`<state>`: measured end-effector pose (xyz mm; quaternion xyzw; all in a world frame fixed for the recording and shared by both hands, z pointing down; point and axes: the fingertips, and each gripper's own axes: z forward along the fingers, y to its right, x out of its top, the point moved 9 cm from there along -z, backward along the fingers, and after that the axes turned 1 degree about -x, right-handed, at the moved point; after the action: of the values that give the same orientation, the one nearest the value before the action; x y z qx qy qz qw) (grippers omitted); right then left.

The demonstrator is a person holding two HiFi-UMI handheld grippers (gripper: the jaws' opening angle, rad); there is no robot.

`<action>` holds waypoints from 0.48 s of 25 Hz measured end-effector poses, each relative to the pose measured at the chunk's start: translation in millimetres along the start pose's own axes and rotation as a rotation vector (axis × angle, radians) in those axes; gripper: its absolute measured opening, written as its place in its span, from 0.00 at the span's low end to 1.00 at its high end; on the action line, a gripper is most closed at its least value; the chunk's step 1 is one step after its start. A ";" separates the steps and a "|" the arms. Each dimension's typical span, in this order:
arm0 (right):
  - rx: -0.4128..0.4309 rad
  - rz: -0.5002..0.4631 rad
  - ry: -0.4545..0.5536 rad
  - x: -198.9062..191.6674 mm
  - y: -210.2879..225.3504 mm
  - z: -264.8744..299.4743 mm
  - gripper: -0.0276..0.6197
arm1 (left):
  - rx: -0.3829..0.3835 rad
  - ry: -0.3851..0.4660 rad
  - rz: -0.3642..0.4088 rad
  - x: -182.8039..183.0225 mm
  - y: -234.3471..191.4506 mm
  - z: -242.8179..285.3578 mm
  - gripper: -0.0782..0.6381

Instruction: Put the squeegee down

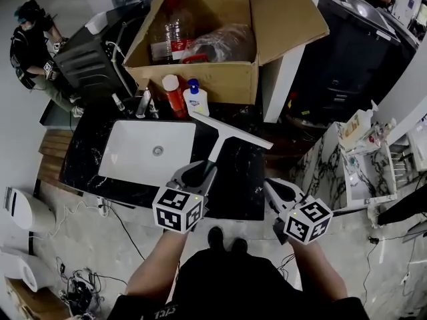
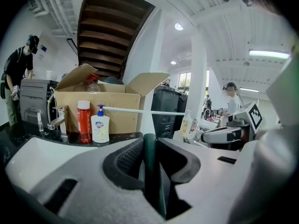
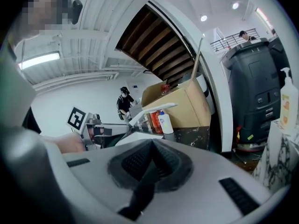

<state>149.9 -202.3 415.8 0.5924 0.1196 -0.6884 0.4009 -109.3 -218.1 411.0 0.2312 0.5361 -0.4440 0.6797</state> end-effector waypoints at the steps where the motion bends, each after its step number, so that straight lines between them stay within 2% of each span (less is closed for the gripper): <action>1: -0.010 -0.006 -0.004 3.3 -1.1 4.8 0.05 | -0.008 0.002 -0.002 1.3 -7.0 0.6 0.25; 6: -0.044 -0.038 -0.013 16.4 -14.3 29.3 0.05 | -0.041 -0.019 0.004 -2.1 -38.8 5.3 0.25; 12: -0.082 -0.005 -0.032 5.7 -22.7 42.4 0.05 | -0.108 -0.041 0.020 -2.3 -57.2 26.8 0.25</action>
<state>103.8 -217.0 415.0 0.5642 0.1429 -0.6933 0.4251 -144.0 -266.9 430.9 0.1904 0.5428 -0.4125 0.7064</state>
